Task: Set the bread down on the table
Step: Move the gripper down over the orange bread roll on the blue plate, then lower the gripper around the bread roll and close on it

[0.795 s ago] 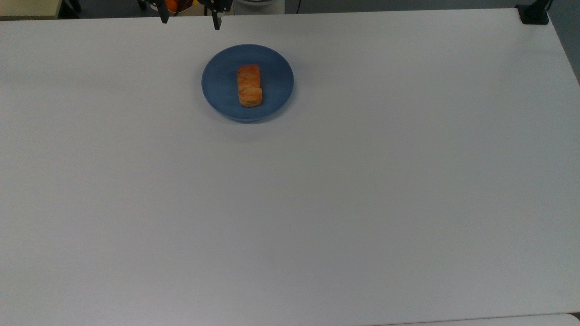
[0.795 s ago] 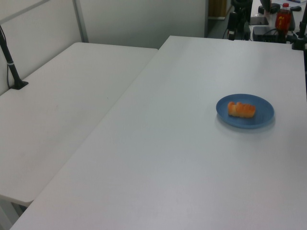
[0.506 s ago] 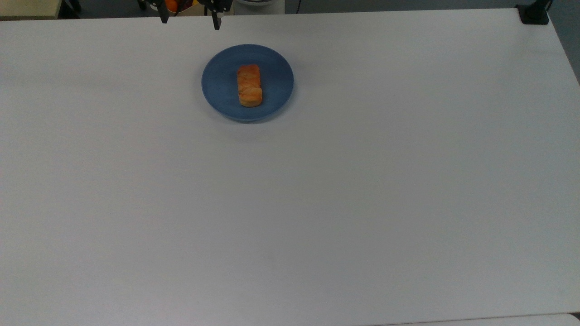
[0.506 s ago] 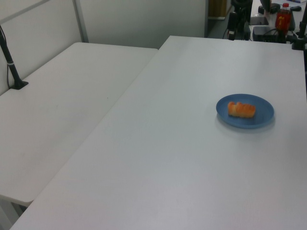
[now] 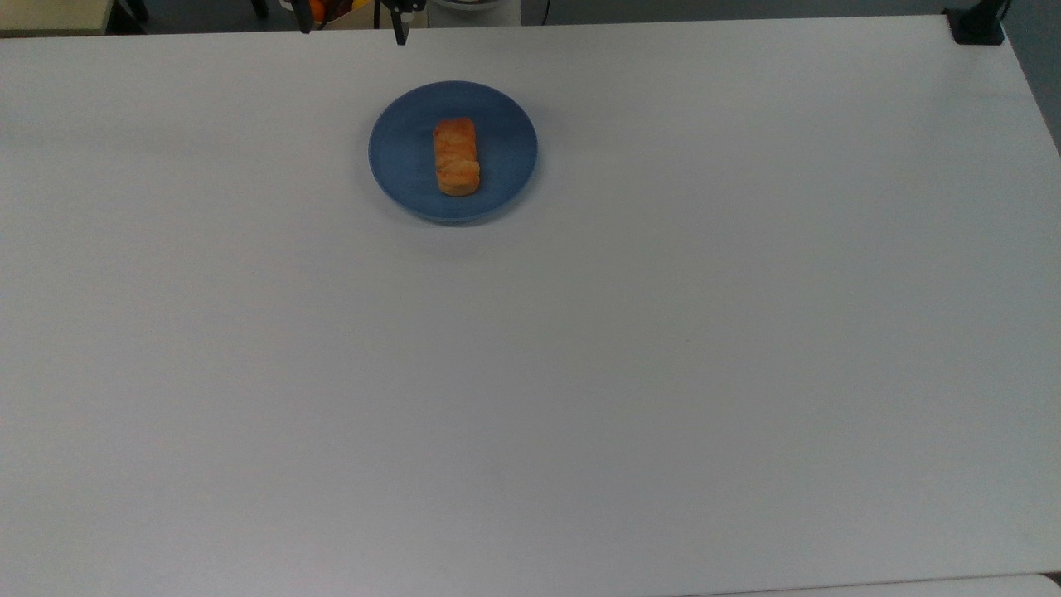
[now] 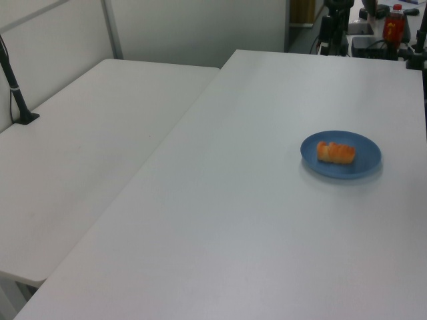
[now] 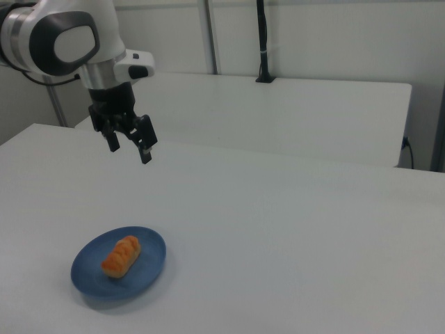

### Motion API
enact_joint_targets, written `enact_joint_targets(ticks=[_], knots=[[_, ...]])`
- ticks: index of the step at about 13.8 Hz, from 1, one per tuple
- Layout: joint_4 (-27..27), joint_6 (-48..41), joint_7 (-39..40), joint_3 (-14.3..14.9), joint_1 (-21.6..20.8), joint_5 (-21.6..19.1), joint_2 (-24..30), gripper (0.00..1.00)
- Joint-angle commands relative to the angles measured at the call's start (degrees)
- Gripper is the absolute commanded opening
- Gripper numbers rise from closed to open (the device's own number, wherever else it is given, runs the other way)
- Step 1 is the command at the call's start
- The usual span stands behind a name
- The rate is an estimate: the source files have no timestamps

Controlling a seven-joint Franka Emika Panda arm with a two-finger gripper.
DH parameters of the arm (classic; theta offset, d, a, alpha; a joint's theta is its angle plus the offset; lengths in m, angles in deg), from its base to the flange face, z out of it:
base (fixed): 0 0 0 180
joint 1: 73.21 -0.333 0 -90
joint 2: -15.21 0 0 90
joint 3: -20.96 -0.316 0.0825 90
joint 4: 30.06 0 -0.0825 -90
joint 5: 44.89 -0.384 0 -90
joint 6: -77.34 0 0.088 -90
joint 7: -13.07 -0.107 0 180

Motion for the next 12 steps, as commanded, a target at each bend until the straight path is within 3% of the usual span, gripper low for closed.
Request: enact_joint_targets(ticks=[1, 7, 12], knots=[[9.1, -0.52, -0.53, -0.05, -1.61, -1.43, 5.63, 1.0], [23.16, 11.23, -0.71, -3.56, -2.84, -4.51, 4.93, 1.0], [24.59, 18.19, -2.99, -5.41, -3.11, -4.51, -1.65, 1.0]])
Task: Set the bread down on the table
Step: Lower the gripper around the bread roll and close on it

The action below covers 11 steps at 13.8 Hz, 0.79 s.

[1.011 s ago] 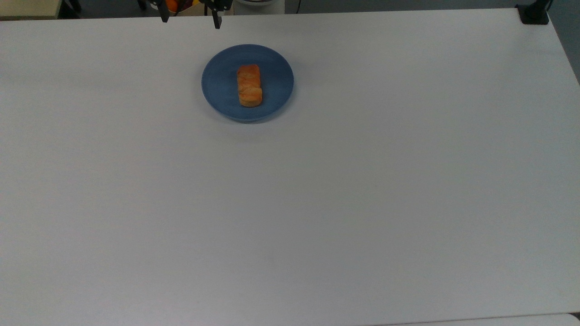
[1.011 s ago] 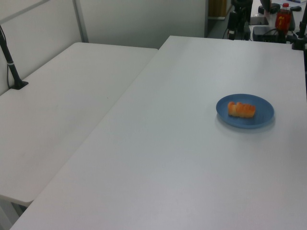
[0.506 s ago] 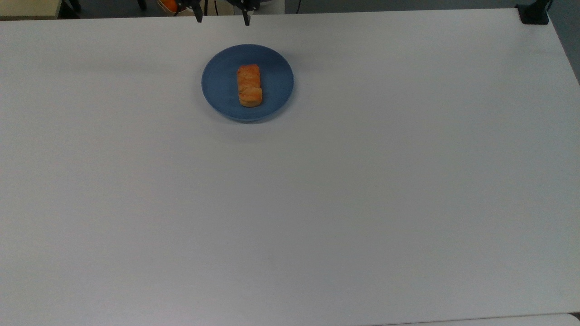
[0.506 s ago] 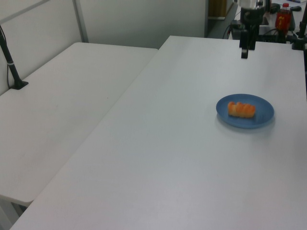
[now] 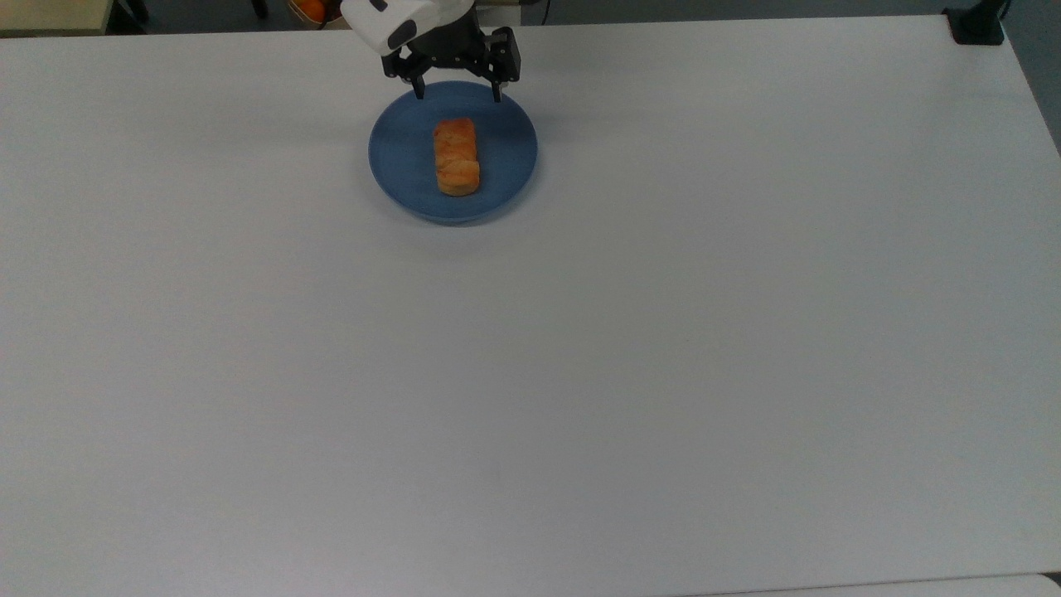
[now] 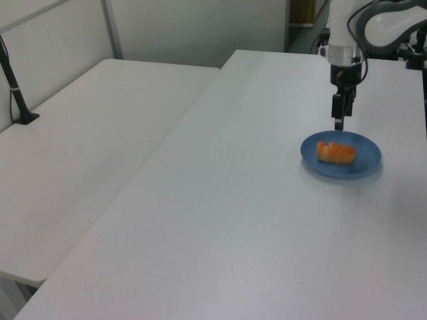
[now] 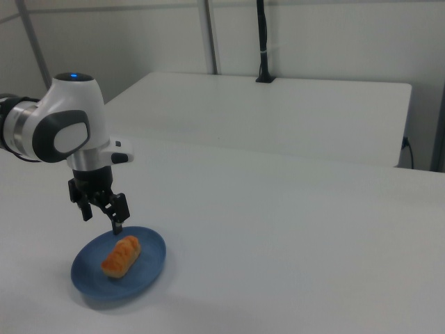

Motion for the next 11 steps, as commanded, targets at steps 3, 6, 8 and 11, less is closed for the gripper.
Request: enact_joint_targets(ticks=[3, 6, 8, 11], knots=[[0.39, 7.55, -0.86, -0.1, -0.6, -0.73, -6.49, 1.0], [0.65, 7.65, 0.19, -0.1, -0.6, 0.06, -8.44, 1.0], [0.92, 7.65, 1.33, -0.1, -0.6, 0.15, -9.14, 1.0], [0.92, 7.74, 1.34, -0.19, -0.6, 0.59, -9.93, 1.0]])
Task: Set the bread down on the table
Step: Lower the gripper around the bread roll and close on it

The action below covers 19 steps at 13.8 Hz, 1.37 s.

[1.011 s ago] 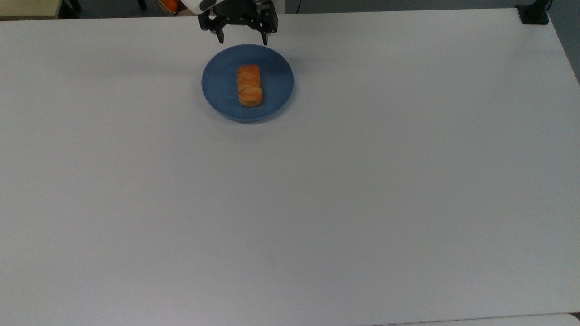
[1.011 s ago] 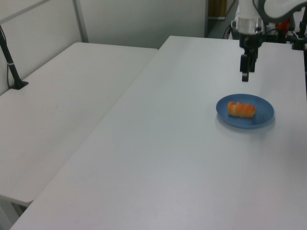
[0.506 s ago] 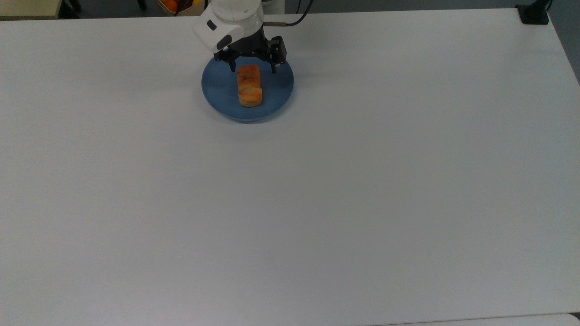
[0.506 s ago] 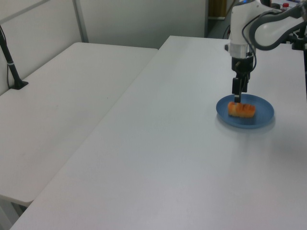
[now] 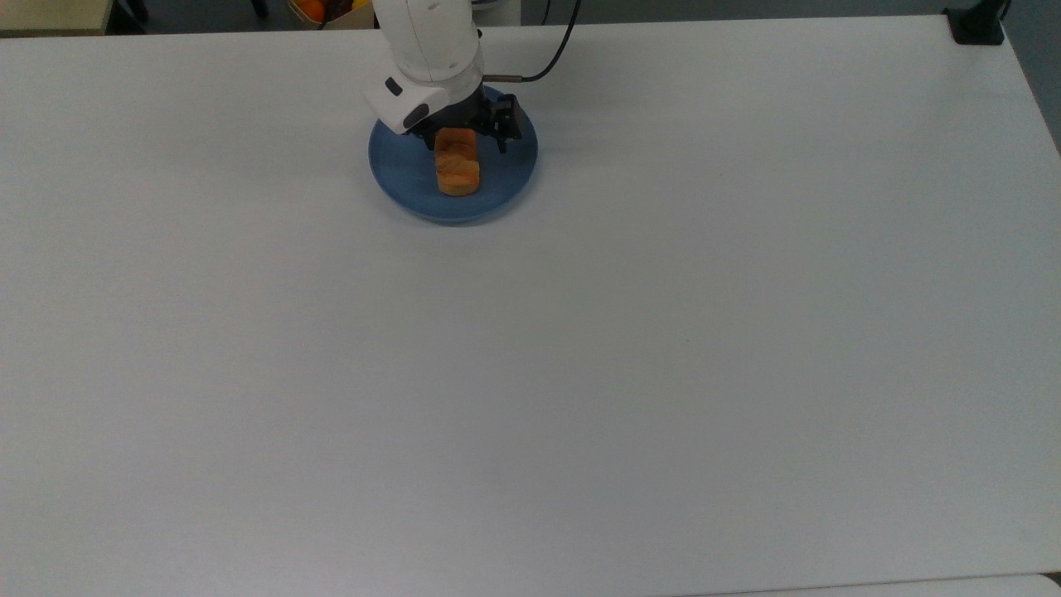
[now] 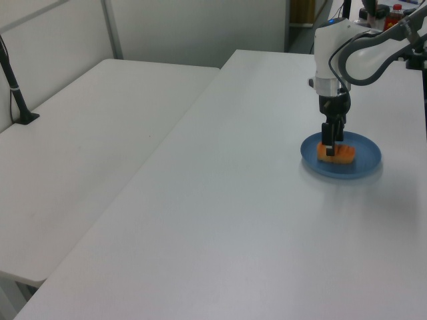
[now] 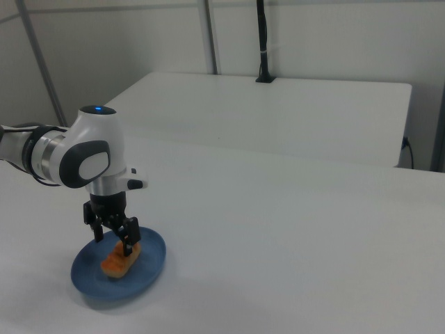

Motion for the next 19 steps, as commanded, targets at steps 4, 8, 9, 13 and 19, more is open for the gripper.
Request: enact_joint_targets(ticks=[4, 8, 9, 13, 19], knots=[[0.72, 1.35, 1.95, 0.19, -0.43, 0.58, -0.88, 0.91], [0.72, 1.35, 2.82, 0.19, -0.34, 1.28, -2.19, 0.85], [0.72, 1.35, 2.83, 0.19, -0.34, 1.54, -2.37, 0.84], [0.63, 1.61, 2.83, 0.19, -0.34, 2.07, -2.63, 0.64], [0.1, 0.13, 2.83, 0.19, 0.01, 2.07, -1.59, 0.16]])
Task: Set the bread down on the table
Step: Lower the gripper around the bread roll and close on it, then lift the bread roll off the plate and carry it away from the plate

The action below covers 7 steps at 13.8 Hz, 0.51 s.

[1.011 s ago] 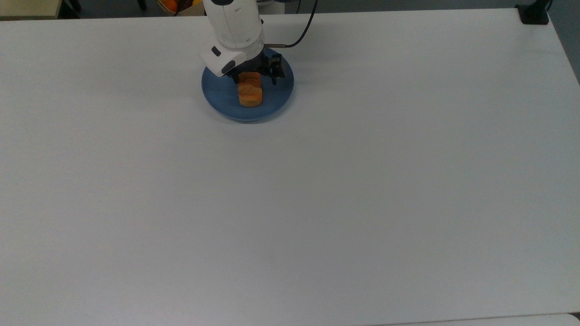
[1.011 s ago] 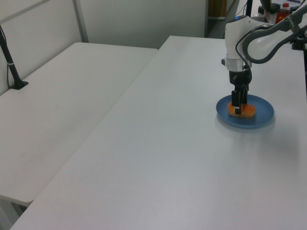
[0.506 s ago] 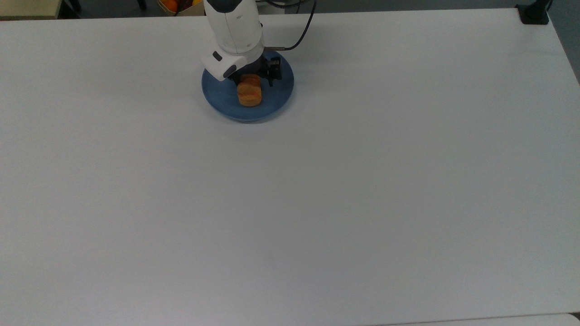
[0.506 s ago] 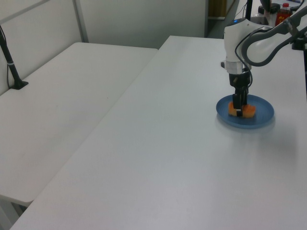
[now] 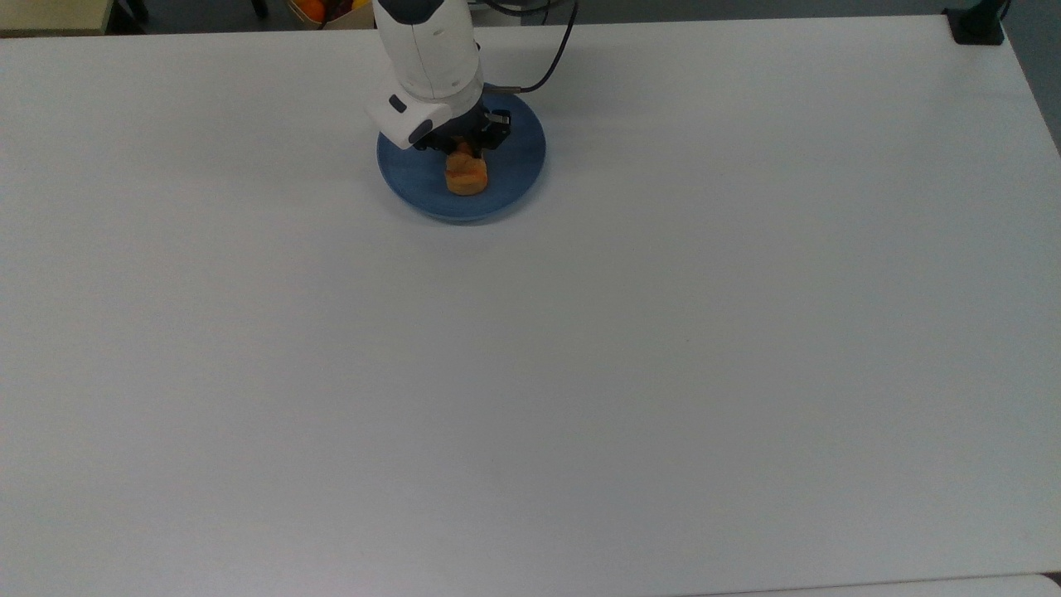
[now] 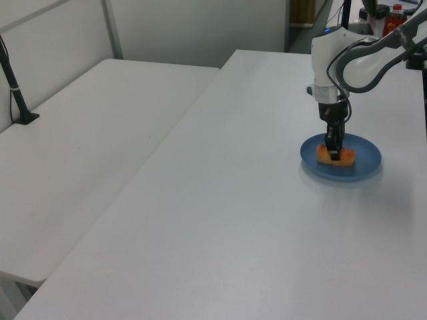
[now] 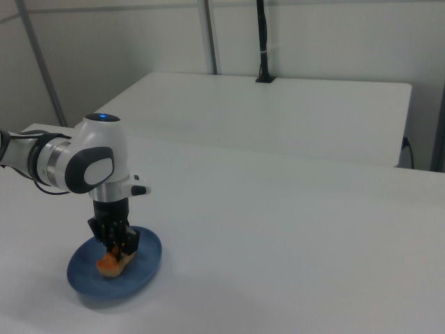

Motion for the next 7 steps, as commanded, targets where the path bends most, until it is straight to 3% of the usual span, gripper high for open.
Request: enact_joint_targets(ticks=[1, 3, 7], knots=[[-0.41, -1.8, 0.76, 0.19, 0.05, 0.41, 1.14, 0.13], [-3.82, -8.37, 1.89, 0.19, 0.4, 0.41, 2.37, 0.12], [-17.79, -25.08, 3.31, 2.2, 1.45, 0.23, 3.43, 0.11]])
